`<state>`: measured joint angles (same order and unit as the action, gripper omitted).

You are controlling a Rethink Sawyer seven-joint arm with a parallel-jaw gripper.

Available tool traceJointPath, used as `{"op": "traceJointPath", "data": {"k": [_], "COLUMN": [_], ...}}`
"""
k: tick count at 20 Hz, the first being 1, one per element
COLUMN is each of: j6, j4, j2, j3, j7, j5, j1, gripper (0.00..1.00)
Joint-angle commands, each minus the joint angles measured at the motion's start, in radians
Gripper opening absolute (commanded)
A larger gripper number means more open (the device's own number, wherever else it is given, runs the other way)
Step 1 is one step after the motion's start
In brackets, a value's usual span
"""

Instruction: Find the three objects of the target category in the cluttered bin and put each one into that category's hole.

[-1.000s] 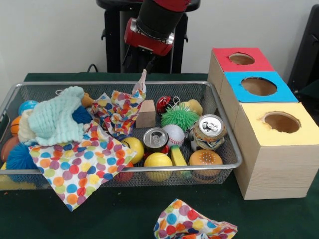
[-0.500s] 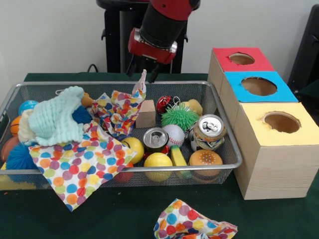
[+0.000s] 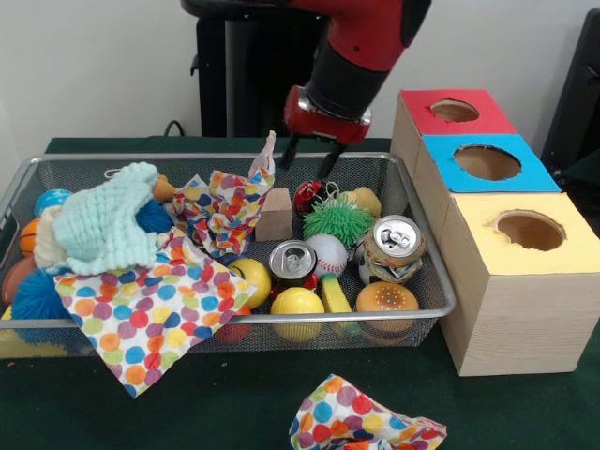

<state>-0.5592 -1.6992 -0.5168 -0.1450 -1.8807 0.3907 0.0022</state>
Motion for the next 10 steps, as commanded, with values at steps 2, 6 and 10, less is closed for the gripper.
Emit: {"op": "traceJointPath", "data": {"k": [2,6,10], "j6": [0.113,0.193,0.241], "j4": [0.068,0.030,0.030], "j2": [0.115,0.122,0.131], "j3": [0.024,-0.003,0.004], "j7": [-0.275,-0.307,-0.283], "j5": [-0.102,-0.147,-0.171], "j1": [0.034,0.047,0.044], "gripper": [1.00,1.00,1.00]}}
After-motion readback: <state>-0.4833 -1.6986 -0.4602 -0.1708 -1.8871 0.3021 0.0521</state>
